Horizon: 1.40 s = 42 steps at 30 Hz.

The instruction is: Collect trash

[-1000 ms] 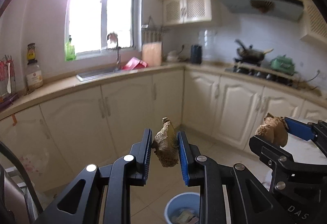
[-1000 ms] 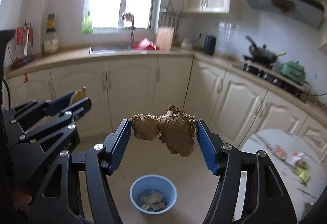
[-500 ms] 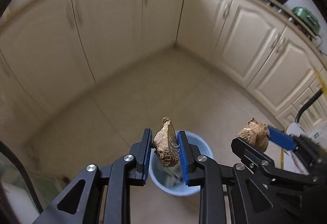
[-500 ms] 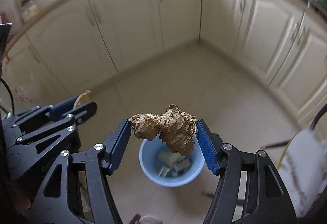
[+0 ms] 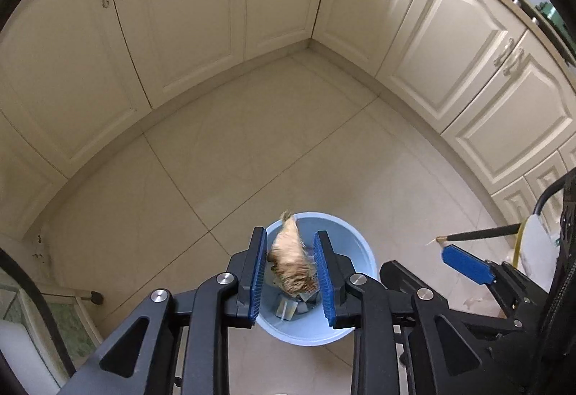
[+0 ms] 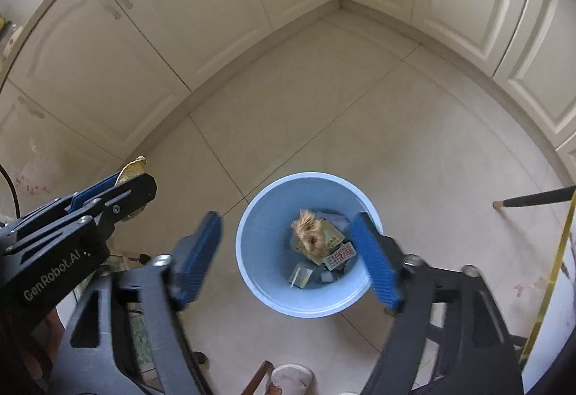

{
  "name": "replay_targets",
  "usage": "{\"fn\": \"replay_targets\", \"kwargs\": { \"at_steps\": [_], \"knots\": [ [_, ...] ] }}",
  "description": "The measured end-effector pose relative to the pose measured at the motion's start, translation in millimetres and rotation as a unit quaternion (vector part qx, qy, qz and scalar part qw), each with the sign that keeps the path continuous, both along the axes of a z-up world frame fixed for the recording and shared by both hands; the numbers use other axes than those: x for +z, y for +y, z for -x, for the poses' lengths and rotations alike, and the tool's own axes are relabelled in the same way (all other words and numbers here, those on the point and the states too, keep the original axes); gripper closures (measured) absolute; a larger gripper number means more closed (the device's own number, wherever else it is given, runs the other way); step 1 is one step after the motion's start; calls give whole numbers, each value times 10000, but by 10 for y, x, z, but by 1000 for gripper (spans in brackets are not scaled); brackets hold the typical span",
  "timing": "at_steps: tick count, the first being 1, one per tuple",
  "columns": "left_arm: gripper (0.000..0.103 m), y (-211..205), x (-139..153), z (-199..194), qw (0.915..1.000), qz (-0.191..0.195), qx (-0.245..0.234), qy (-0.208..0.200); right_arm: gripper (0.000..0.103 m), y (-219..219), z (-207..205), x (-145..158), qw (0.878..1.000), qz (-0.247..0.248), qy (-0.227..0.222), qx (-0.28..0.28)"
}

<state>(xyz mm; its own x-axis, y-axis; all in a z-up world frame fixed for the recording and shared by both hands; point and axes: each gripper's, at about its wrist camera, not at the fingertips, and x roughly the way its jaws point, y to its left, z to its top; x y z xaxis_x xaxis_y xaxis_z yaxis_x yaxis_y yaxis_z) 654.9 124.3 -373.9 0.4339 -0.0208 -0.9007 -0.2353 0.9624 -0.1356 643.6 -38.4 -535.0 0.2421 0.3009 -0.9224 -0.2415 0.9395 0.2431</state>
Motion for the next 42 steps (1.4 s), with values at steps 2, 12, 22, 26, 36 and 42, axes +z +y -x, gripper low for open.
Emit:
{"fn": "replay_targets", "kwargs": {
  "at_steps": [2,12,22,26,36,42],
  "knots": [
    [63,-54,-36,15,10000,-30,-11,-11,19,-34,17,46,9999,91,-84,-45],
    [47,-108,182,292,9999,38,-107,-20,19,-217,100,362,9992,287,-222,-191],
    [41,-32,1007,948,9961,-383,160,-773,14,52,353,1174,9958,220,-882,114],
    [26,-63,1446,1348,9892,-603,256,-1314,8,161,641,1729,9877,298,-1516,219],
    [7,-501,2562,2647,9491,-1084,255,-2945,0,128,1705,3190,9408,523,-3347,112],
    [3,-1018,2893,3362,9217,-1110,49,-3716,0,-111,2290,3888,9118,664,-4047,-211]
  ]
}}
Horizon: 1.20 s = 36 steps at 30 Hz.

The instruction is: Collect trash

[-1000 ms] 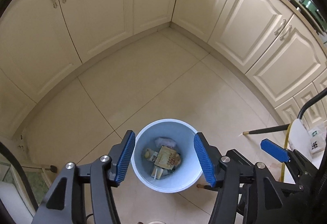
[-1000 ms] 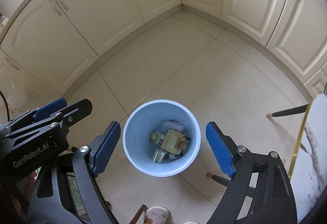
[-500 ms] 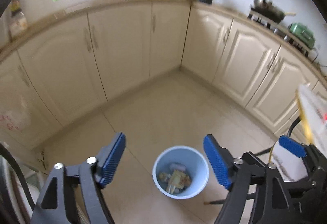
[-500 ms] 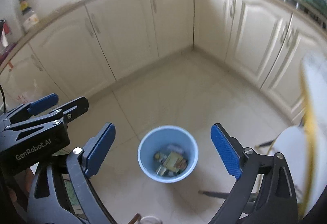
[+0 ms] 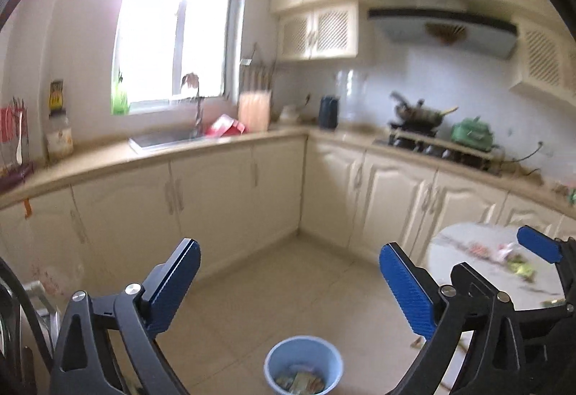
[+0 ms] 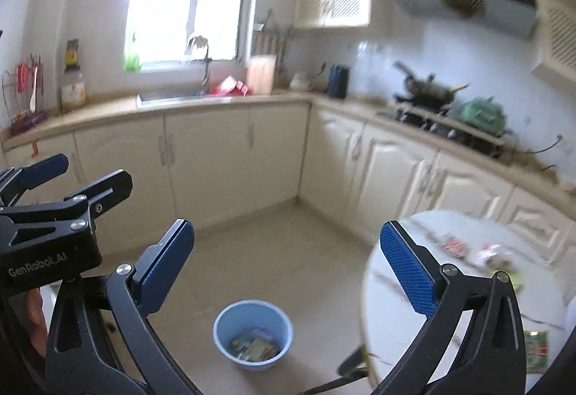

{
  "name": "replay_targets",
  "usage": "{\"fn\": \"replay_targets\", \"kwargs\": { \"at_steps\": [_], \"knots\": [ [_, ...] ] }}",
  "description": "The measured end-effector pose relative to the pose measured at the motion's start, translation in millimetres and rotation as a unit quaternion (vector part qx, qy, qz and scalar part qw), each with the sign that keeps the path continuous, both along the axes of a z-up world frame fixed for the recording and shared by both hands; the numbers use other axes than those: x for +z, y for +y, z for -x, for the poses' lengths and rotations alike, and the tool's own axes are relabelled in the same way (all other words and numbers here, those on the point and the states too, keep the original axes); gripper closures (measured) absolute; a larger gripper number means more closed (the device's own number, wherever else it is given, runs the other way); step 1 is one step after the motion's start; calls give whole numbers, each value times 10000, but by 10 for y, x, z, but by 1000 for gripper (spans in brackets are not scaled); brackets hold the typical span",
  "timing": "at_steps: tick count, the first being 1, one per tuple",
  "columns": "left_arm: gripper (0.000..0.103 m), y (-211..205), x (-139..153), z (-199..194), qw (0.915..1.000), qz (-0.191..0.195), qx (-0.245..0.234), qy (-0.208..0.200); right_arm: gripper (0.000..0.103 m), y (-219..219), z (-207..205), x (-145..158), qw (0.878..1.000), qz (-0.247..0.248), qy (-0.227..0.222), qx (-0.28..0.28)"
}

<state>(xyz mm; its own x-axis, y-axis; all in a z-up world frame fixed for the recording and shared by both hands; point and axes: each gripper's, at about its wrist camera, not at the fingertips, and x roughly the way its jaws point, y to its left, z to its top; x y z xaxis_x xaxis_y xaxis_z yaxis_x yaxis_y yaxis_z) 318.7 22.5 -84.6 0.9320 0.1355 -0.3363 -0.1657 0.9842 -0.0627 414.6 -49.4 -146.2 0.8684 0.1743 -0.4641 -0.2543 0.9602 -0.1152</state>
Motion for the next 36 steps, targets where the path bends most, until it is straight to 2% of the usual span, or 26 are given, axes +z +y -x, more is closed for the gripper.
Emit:
{"fn": "replay_targets", "kwargs": {
  "at_steps": [5,8,12,16,21,27,32,36],
  "knots": [
    [1,-449,146,623,9981,-114,-174,-580,0,-374,529,397,9970,48,-550,-536],
    [1,-721,12,922,9963,-227,-336,-757,0,-660,786,613,9924,80,-812,-922],
    [1,-904,-197,1542,9922,-300,-610,-1041,0,-995,1085,838,9856,78,-1061,-1312],
    [1,-1010,-270,1769,9903,-264,-781,-1117,0,-1310,1301,954,9805,0,-1171,-1577],
    [1,-1165,-214,1695,9883,-381,-959,-1122,0,-1685,1464,1040,9752,-42,-1248,-1825],
    [1,-1462,-105,1249,9857,-543,-1301,-923,0,-2105,1460,1051,9698,-4,-1170,-2142],
    [1,-1706,-168,727,9826,-651,-1681,-444,0,-2552,1263,851,9649,-64,-829,-2492],
    [1,-1860,-334,254,9801,-730,-1848,37,0,-2936,1038,595,9587,-113,-428,-2810]
  ]
}}
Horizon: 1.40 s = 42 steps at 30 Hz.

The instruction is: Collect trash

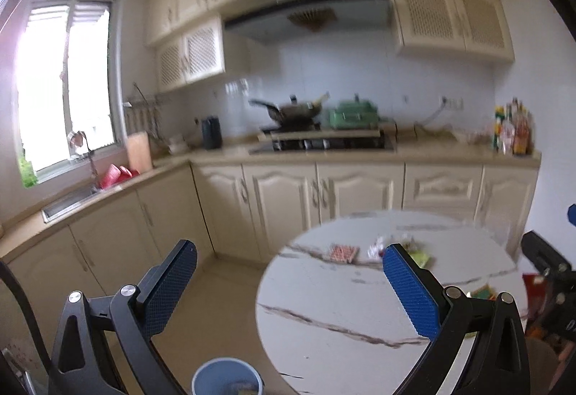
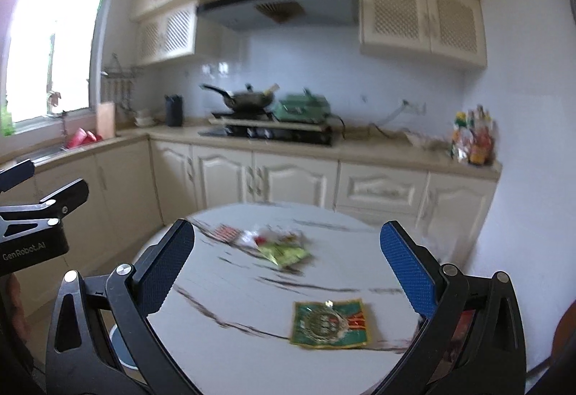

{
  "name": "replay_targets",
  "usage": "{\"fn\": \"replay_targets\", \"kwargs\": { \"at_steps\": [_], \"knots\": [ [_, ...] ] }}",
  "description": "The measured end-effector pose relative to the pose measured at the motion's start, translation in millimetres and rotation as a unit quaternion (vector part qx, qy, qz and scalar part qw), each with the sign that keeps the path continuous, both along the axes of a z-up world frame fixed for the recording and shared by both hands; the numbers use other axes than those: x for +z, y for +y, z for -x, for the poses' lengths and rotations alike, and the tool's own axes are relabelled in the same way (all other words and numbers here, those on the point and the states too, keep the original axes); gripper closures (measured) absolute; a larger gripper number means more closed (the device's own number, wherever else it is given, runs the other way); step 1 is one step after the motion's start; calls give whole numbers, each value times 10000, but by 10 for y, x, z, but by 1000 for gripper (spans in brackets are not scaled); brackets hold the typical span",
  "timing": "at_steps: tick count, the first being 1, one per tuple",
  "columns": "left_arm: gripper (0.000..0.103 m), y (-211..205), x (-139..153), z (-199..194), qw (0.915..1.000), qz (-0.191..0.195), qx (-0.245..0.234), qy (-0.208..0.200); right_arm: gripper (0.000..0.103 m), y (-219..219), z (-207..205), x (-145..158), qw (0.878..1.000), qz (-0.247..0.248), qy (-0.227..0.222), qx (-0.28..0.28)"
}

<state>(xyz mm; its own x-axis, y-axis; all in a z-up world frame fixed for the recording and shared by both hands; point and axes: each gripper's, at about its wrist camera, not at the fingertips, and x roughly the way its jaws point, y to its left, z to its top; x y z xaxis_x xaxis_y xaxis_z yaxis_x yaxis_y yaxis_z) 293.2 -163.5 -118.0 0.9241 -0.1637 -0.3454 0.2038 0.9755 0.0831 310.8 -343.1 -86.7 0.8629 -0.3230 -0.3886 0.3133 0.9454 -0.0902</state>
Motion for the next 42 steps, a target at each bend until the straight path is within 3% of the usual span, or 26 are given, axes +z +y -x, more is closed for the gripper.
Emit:
{"fn": "replay_targets", "kwargs": {
  "at_steps": [7,16,20,23,30,33,37,39,40,42],
  "knots": [
    [1,-256,-203,-903,9952,-41,-339,921,0,-498,-414,-457,9974,-242,593,-328],
    [1,-960,-136,-2346,9786,-72,-1085,1749,0,-945,-888,-1051,9890,-561,1284,-471],
    [1,-1297,-150,-2701,9771,-309,-1340,1626,0,-1152,-1112,-1193,9854,-692,1480,-488],
    [1,-1550,-254,-3044,9732,-445,-1365,1796,0,-1339,-1262,-1240,9830,-809,1556,-548],
    [4,-1912,-523,-3756,9692,-745,-1115,2063,0,-1582,-1598,-1382,9780,-1028,1739,-524],
    [13,-2011,-596,-3928,9669,-788,-1145,2137,0,-1625,-1890,-1473,9729,-1096,2003,-352],
    [45,-2154,-768,-4235,9576,-726,-1304,2464,0,-1629,-2095,-1610,9692,-1091,2191,-287],
    [55,-2199,-824,-4384,9547,-536,-1454,2540,0,-1619,-2128,-1669,9669,-1175,2254,-218],
    [72,-2174,-817,-4405,9543,-502,-1469,2552,0,-1604,-2141,-1694,9663,-1153,2290,-222],
    [91,-2128,-780,-4434,9548,-442,-1497,2530,0,-1572,-2142,-1708,9667,-1120,2293,-196]
  ]
}}
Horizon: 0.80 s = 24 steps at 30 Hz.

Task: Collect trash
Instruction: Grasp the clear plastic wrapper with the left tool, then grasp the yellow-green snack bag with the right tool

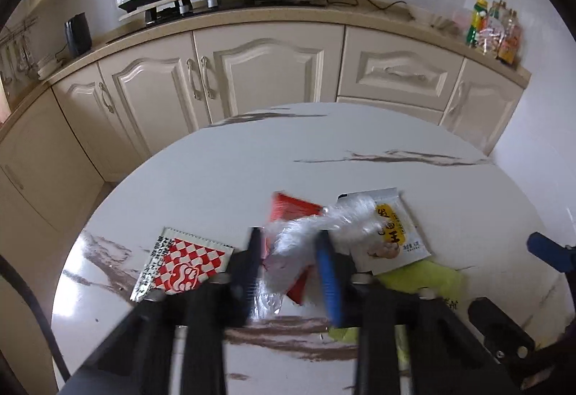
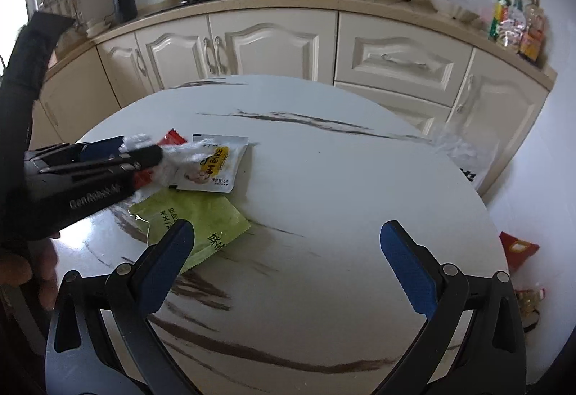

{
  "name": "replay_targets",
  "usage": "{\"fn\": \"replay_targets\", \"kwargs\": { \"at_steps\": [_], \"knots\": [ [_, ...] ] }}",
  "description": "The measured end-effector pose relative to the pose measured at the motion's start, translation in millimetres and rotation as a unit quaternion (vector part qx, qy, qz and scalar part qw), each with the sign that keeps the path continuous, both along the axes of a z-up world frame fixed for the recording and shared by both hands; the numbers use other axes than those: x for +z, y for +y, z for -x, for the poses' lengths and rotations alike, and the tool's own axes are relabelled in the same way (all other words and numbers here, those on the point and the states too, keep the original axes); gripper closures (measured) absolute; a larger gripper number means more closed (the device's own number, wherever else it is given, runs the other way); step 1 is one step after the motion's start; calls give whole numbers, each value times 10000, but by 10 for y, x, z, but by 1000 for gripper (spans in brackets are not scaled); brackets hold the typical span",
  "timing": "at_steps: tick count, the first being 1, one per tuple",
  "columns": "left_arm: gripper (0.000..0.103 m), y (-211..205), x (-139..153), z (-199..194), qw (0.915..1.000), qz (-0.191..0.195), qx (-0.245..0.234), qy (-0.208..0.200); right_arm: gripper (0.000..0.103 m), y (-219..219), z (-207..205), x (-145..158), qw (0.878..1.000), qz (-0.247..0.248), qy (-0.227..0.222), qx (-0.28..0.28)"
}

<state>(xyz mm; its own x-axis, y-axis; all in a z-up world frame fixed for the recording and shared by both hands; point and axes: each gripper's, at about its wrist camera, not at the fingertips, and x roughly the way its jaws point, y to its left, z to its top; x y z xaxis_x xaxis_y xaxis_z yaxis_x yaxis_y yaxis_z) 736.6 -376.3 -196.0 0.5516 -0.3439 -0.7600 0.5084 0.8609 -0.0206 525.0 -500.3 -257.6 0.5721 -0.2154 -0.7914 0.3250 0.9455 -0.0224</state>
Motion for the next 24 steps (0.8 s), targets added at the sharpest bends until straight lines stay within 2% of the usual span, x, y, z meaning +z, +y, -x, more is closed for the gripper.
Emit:
{"fn": "replay_targets", "kwargs": {
  "at_steps": [4,10,15,19,24],
  "knots": [
    [93,222,55,31,9995,265,-109,118,0,66,-36,20,9998,26,17,177],
    [93,811,337,368,9976,686,19,-134,0,255,-187,10,9980,-93,115,611],
    [93,1209,435,596,9969,685,238,-299,0,415,-436,-172,9922,-432,425,1087],
    [92,1434,467,787,9967,662,348,-314,0,504,-562,-345,9882,-393,703,1305],
    [92,1646,555,1015,9962,717,403,-277,2,545,-548,-390,9876,-124,816,1335]
  ]
}}
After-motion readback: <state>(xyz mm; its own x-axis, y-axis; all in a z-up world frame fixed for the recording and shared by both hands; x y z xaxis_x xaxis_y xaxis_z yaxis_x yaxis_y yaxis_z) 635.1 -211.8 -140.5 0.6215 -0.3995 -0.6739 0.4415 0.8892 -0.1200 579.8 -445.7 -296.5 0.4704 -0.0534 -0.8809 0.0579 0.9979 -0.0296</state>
